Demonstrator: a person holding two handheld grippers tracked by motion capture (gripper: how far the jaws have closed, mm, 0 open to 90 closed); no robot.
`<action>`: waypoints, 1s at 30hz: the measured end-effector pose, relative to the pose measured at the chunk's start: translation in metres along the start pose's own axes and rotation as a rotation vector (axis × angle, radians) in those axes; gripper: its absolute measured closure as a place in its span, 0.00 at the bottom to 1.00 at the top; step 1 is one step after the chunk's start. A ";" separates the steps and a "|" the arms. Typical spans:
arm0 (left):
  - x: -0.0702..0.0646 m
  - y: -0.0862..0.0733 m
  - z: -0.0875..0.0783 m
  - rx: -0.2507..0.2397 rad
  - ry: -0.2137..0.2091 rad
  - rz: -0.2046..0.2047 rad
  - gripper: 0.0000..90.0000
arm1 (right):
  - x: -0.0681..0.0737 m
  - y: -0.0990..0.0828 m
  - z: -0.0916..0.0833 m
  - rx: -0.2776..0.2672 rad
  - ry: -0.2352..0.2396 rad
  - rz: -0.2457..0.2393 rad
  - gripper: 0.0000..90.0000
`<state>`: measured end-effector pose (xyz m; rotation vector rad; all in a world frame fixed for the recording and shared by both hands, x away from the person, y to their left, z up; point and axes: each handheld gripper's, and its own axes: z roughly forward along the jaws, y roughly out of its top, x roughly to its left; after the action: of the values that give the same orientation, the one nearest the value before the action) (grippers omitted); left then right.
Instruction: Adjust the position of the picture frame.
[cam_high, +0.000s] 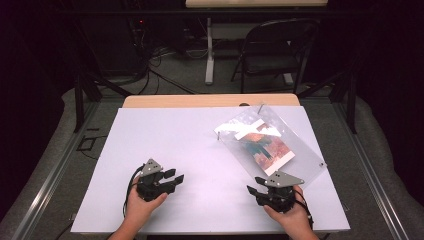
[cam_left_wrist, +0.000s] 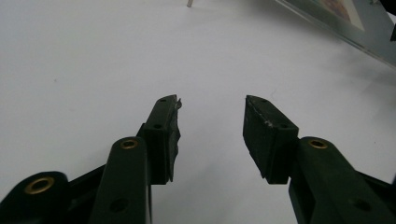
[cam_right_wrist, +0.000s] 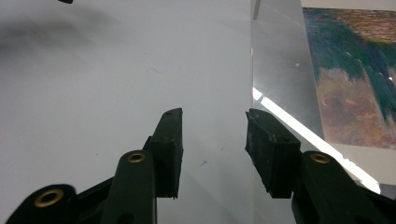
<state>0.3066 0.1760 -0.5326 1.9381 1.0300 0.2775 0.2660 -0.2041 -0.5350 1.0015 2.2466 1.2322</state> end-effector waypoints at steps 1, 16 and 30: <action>0.001 0.006 0.004 -0.004 -0.013 0.004 0.63 | -0.001 0.000 0.000 0.001 -0.003 0.005 0.62; 0.008 0.071 0.071 -0.016 -0.001 0.111 0.52 | -0.013 -0.002 -0.008 -0.030 -0.008 0.080 0.61; 0.022 0.091 0.133 0.025 0.001 0.151 0.71 | -0.018 -0.003 -0.010 -0.045 0.006 0.126 0.59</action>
<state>0.4438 0.0893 -0.5406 2.0426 0.8929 0.3519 0.2706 -0.2248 -0.5325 1.1388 2.1792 1.3338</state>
